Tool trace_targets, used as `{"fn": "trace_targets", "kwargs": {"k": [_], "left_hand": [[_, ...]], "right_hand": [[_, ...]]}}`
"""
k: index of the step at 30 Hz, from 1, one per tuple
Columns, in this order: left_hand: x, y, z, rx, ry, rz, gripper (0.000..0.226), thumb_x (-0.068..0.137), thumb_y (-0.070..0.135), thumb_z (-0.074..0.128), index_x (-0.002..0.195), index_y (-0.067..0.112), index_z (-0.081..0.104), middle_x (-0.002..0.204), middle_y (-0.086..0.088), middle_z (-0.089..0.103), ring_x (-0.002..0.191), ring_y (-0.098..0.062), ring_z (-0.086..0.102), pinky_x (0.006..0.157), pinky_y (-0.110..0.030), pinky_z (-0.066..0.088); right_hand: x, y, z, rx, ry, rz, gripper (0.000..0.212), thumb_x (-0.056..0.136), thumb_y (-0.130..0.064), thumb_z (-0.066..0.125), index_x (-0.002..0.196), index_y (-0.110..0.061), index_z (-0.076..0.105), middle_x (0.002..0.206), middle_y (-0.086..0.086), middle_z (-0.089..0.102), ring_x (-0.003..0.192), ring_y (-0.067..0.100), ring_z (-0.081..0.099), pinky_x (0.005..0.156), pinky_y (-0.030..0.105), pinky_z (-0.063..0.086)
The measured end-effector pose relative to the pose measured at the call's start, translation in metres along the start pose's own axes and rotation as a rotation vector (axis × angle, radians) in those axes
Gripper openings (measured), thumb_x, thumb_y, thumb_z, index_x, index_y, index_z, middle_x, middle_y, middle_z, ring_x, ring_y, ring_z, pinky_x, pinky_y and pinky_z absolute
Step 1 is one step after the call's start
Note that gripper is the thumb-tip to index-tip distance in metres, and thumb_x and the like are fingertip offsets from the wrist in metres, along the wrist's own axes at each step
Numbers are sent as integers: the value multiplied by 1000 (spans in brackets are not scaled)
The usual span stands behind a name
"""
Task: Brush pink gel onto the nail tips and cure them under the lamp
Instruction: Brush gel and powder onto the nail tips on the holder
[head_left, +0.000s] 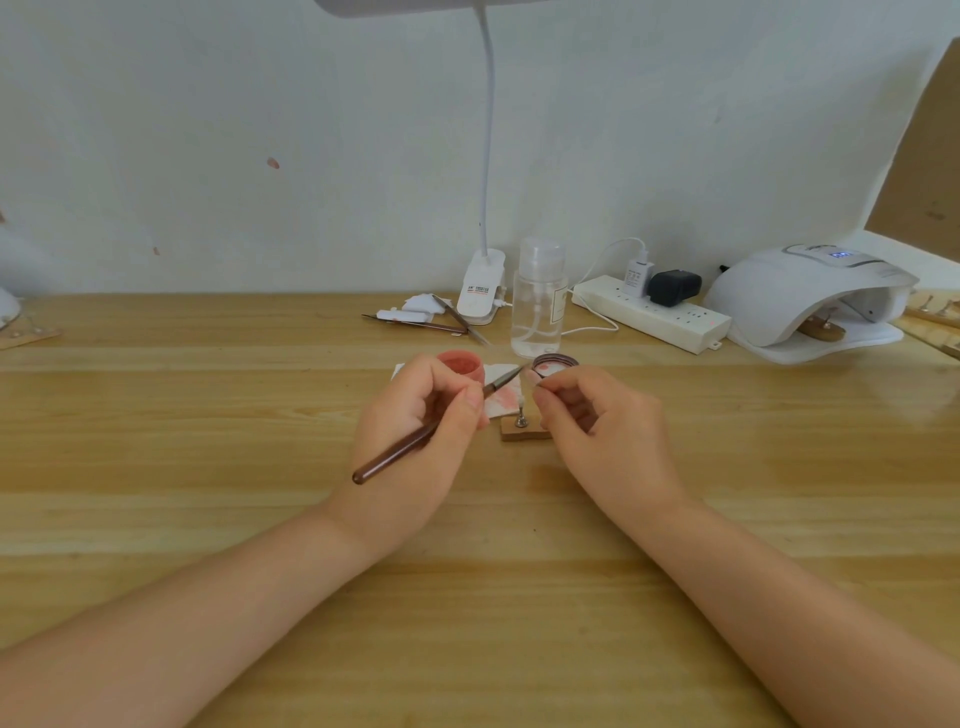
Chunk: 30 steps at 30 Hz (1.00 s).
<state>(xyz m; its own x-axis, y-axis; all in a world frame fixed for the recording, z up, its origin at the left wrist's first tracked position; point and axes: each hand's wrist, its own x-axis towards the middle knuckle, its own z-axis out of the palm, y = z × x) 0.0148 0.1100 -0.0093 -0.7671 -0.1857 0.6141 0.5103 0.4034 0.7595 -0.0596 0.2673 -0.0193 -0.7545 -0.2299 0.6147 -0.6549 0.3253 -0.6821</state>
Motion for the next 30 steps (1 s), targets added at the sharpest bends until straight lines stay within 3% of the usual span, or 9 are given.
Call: {"fn": "trace_targets", "kwargs": {"k": [3, 6, 10, 15, 17, 20, 25, 28, 30], "left_hand": [[-1, -1, 1, -8, -30, -20, 10, 84, 40, 51, 77, 38, 58, 79, 10, 67, 103, -12, 64, 84, -34, 49], [-3, 1, 0, 16, -38, 27, 12, 83, 36, 50, 76, 29, 56, 72, 8, 64, 78, 0, 59, 76, -18, 45], [-5, 3, -1, -15, -48, 76, 17, 83, 30, 50, 75, 16, 55, 69, 0, 63, 62, -12, 56, 62, -18, 46], [-2, 1, 0, -73, 13, 27, 12, 85, 29, 55, 74, 31, 57, 70, 11, 66, 77, 0, 60, 70, -14, 46], [0, 0, 1, -53, 43, 7, 12, 86, 29, 56, 74, 29, 56, 72, 8, 66, 72, -1, 60, 68, -18, 49], [-1, -1, 2, -2, 6, 6, 10, 83, 37, 53, 76, 32, 58, 73, 7, 65, 82, -5, 63, 72, -26, 50], [-2, -1, 0, -1, -15, 107, 9, 84, 29, 53, 77, 24, 57, 70, 1, 63, 65, -6, 57, 66, -16, 45], [-1, -2, -2, 14, -15, 129, 8, 84, 29, 54, 82, 36, 59, 80, 11, 66, 83, -1, 62, 76, -16, 46], [-1, -1, 0, -17, -37, 98, 14, 83, 30, 57, 88, 43, 61, 101, 8, 68, 102, -14, 65, 86, -30, 51]], "right_hand": [[0, 1, 1, 4, -9, 1, 7, 86, -13, 67, 89, -19, 69, 71, -18, 63, 69, -1, 61, 64, 9, 46], [0, 1, 0, 15, -10, 9, 8, 86, -13, 67, 88, -21, 69, 71, -18, 63, 69, -1, 61, 64, 9, 46], [0, 1, 0, 19, -15, 19, 7, 86, -14, 67, 91, -17, 70, 73, -13, 66, 69, 2, 62, 65, 16, 50], [0, 1, -1, 30, -18, 37, 7, 87, -13, 66, 92, -14, 70, 76, -8, 68, 69, 6, 64, 68, 24, 53], [-1, 0, 0, 48, -10, 38, 7, 86, -12, 66, 91, -14, 70, 76, -6, 69, 68, 8, 65, 68, 26, 53], [-1, -1, 0, 45, -9, 31, 6, 86, -11, 66, 90, -15, 70, 76, -6, 69, 68, 8, 65, 67, 27, 53], [-1, 0, -1, 70, -24, 53, 8, 87, -11, 66, 91, -17, 69, 77, -4, 69, 69, 9, 66, 68, 30, 54], [-1, 0, -1, 73, -31, 62, 7, 87, -12, 65, 91, -16, 69, 79, -3, 70, 70, 11, 66, 69, 34, 55], [-1, -1, -1, 70, -28, 59, 7, 87, -12, 65, 90, -17, 69, 78, -4, 70, 70, 11, 66, 69, 35, 55]]}}
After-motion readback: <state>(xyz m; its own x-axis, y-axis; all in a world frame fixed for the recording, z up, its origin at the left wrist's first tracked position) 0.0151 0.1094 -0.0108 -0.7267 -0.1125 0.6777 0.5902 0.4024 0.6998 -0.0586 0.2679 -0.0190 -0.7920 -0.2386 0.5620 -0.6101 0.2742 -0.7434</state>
